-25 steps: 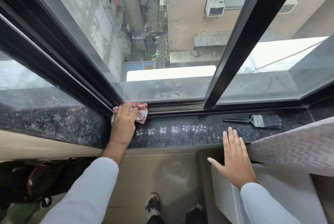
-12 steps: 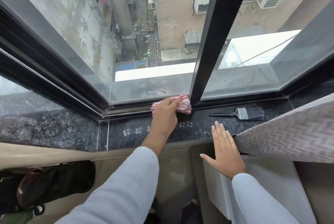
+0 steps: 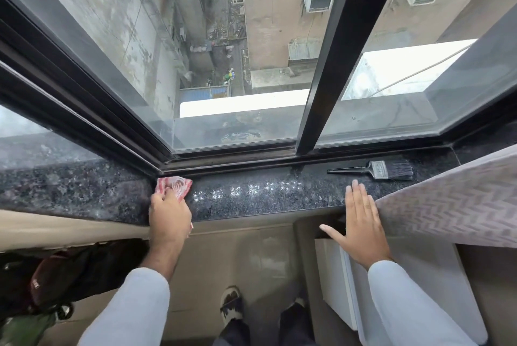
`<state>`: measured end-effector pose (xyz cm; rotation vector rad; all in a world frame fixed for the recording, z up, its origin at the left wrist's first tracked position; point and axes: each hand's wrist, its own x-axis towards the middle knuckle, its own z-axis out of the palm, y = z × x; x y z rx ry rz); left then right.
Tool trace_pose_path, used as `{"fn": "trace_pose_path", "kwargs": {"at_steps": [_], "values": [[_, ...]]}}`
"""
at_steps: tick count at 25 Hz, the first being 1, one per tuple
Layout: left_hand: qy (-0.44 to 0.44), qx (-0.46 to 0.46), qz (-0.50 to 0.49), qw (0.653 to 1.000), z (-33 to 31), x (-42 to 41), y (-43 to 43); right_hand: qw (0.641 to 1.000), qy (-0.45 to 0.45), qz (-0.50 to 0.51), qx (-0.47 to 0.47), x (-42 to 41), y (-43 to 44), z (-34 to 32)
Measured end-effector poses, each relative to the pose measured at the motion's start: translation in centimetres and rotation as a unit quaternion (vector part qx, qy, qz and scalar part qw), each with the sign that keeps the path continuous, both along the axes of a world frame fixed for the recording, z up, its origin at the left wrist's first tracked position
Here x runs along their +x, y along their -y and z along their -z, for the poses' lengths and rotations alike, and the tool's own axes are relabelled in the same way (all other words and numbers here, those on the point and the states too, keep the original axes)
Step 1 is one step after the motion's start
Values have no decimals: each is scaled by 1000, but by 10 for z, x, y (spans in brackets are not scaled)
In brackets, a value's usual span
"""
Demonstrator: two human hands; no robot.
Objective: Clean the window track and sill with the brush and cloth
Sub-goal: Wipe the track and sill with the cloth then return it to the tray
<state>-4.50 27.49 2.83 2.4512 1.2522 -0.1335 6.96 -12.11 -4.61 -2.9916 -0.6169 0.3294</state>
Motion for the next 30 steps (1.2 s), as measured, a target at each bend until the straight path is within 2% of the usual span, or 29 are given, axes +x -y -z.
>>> {"fn": "trace_pose_path", "kwargs": {"at_steps": [5,7,9,16,19,22,24,27,28,30], "values": [[66,-71,12,995,2,31,56,1000,-3,3,0,0,1,4],[84,-81,56,992,2,52,88,1000,-4,-1,0,0,3,4],[76,-86,121,986,3,77,123,1000,-6,-7,1,1,7,2],[40,-122,255,958,14,128,209,998,-35,-49,-24,7,16,-9],[42,-99,347,932,18,121,240,998,-55,-40,-13,9,19,-14],[68,-84,467,877,20,112,262,998,-64,-5,28,9,22,-15],[4,-94,553,828,32,98,261,998,-56,2,41,6,28,-16],[-245,-41,632,734,56,59,233,999,-25,-11,25,-5,42,-21],[-274,-35,632,724,63,47,220,999,-22,1,40,-14,45,-23],[-275,-51,611,741,69,36,202,997,-11,29,66,-46,59,-19]]}}
